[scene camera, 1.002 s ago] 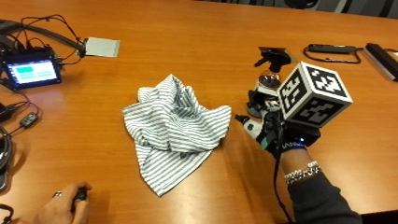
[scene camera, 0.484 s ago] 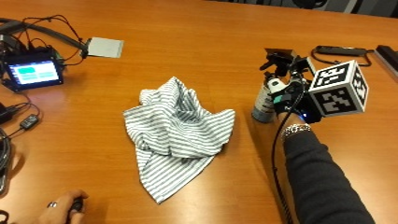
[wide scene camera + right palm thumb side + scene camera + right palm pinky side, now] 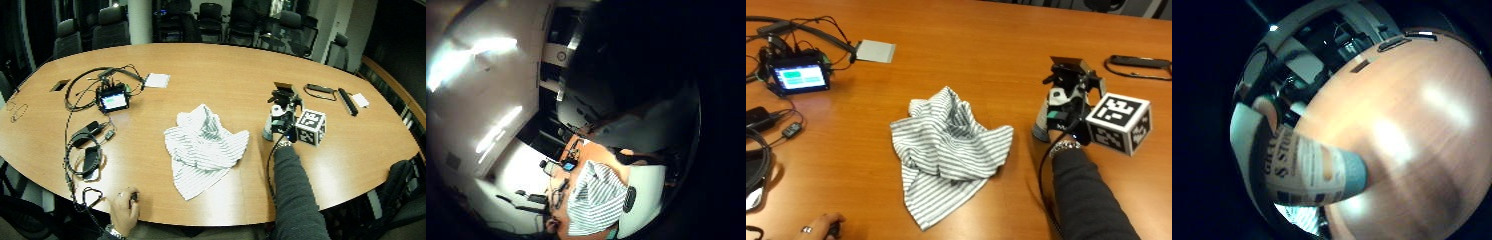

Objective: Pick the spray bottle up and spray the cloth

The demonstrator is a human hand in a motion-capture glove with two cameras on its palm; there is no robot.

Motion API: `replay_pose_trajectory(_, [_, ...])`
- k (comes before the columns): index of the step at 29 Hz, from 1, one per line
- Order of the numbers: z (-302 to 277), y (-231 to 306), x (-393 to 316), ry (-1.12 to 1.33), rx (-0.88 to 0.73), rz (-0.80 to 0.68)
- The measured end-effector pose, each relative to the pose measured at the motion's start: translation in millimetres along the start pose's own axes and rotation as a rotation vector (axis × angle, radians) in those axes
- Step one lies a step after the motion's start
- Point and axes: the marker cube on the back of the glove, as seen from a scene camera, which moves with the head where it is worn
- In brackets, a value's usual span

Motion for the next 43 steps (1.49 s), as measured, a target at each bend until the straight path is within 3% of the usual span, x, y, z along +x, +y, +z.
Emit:
replay_pose_trajectory(9, [-41,26,4,0.051,0.092,-0.059])
replay_pose_trajectory(14, [-24,24,8,0.1,-0.039,-0.113])
replay_pose_trajectory(17, [-8,21,-2,0.173,-0.175,-0.228])
replay_pose_trajectory(27, [18,28,-77,0.467,-0.378,-0.728])
replay_pose_trajectory(43, [48,81,-114,0.989,-0.491,-1.275])
